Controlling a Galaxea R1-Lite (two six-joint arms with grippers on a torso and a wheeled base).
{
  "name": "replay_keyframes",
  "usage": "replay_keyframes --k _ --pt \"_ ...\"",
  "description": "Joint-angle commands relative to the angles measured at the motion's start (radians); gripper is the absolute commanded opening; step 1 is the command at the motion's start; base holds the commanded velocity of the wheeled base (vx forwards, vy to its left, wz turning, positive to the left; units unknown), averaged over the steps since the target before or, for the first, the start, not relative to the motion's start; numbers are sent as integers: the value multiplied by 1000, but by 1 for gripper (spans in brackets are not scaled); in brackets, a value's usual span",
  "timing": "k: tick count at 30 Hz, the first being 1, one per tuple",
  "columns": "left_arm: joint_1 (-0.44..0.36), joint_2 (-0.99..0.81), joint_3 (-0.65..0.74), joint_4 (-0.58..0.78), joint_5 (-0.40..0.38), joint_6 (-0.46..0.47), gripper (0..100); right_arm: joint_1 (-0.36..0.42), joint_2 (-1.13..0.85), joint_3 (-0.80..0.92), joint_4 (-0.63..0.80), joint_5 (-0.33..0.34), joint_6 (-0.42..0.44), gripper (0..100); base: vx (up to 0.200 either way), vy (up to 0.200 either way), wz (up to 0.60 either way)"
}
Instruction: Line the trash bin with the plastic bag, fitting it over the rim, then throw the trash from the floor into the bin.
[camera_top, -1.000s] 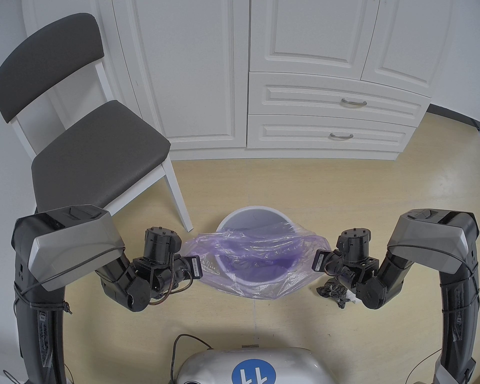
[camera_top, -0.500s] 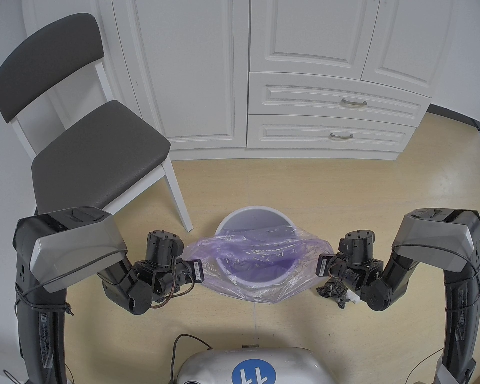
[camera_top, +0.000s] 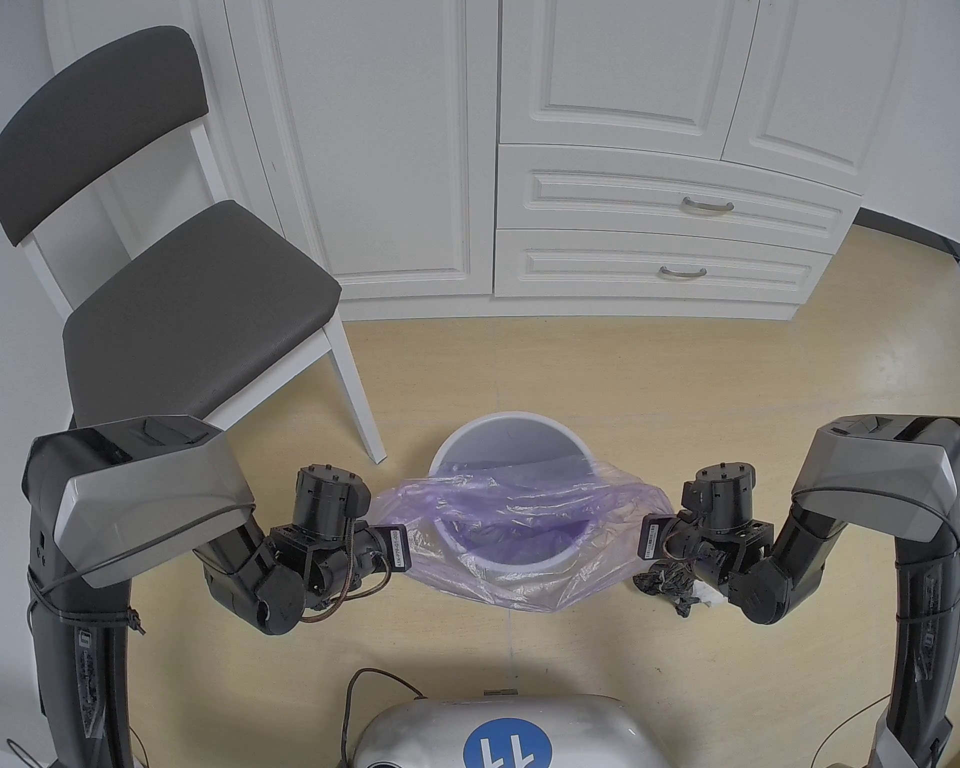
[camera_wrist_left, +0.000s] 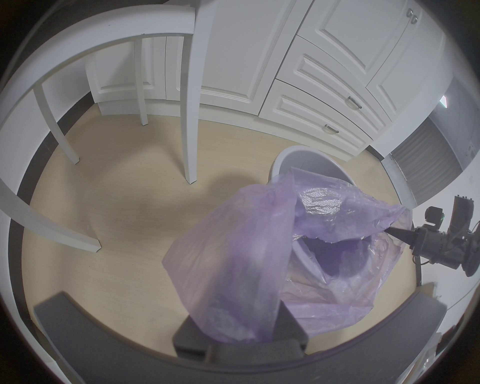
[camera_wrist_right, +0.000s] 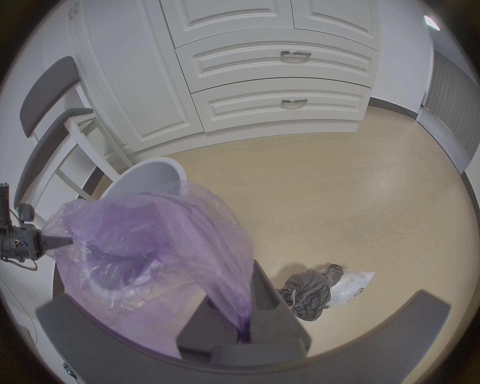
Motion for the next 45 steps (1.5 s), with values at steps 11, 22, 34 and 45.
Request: replay_keyframes --k 11,22,34,45 --pt "-11 -6 9 0 2 1 0 2 -8 17 33 0 -29 0 0 0 0" --pt "-18 -6 14 0 2 2 0 2 -12 32 25 0 -30 0 0 0 0" --pt "-24 -13 17 -2 22 2 0 -27 -58 107 22 26 -129 100 0 0 0" --pt "-24 -13 17 -2 22 1 0 -64 -140 161 19 123 -167 100 0 0 0"
